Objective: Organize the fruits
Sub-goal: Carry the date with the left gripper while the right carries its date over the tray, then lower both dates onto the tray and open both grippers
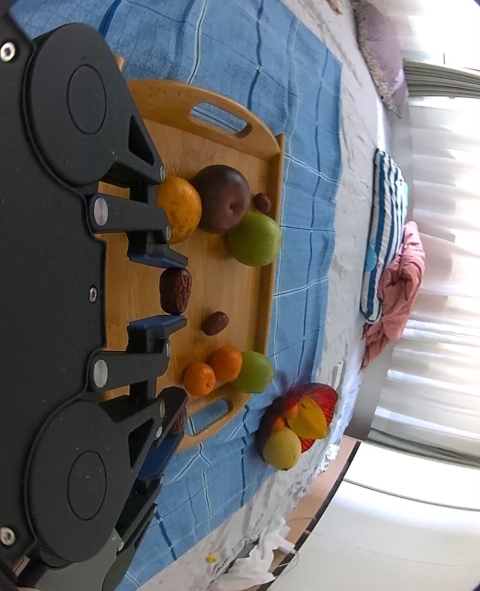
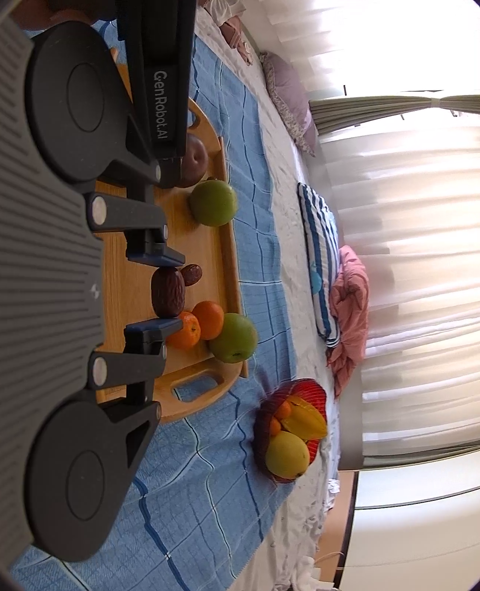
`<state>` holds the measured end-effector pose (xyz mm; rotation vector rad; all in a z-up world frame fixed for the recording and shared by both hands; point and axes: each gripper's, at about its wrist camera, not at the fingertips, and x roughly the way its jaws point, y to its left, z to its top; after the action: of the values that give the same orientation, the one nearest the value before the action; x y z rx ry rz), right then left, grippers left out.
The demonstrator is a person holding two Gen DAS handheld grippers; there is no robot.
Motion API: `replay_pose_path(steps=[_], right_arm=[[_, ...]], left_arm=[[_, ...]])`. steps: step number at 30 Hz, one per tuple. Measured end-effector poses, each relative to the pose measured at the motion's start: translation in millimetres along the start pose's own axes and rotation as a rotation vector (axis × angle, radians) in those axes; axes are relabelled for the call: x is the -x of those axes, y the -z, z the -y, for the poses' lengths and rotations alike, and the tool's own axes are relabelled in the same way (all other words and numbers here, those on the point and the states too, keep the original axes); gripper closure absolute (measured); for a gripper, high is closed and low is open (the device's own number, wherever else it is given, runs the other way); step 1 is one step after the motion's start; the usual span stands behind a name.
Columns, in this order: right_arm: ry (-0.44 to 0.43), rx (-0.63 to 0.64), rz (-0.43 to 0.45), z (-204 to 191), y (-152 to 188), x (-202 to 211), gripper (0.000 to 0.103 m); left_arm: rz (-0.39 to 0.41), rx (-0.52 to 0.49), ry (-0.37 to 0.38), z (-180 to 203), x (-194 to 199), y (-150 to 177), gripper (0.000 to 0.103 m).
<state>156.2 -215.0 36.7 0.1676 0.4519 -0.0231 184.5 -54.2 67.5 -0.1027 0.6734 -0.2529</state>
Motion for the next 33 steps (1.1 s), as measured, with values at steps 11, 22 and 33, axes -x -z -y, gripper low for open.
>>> replay_pose_path(steps=[11, 22, 33], right_arm=[[0.009, 0.029, -0.038, 1, -5, -21, 0.068], [-0.008, 0.044, -0.141, 4, -17, -48, 0.069], [-0.015, 0.029, -0.320, 23, -38, -82, 0.069]], left_arm=[[-0.037, 0.020, -0.023, -2, -24, -7, 0.078], [-0.110, 0.041, -0.046, -3, -53, -18, 0.078], [-0.175, 0.035, -0.088, -6, -77, -32, 0.077]])
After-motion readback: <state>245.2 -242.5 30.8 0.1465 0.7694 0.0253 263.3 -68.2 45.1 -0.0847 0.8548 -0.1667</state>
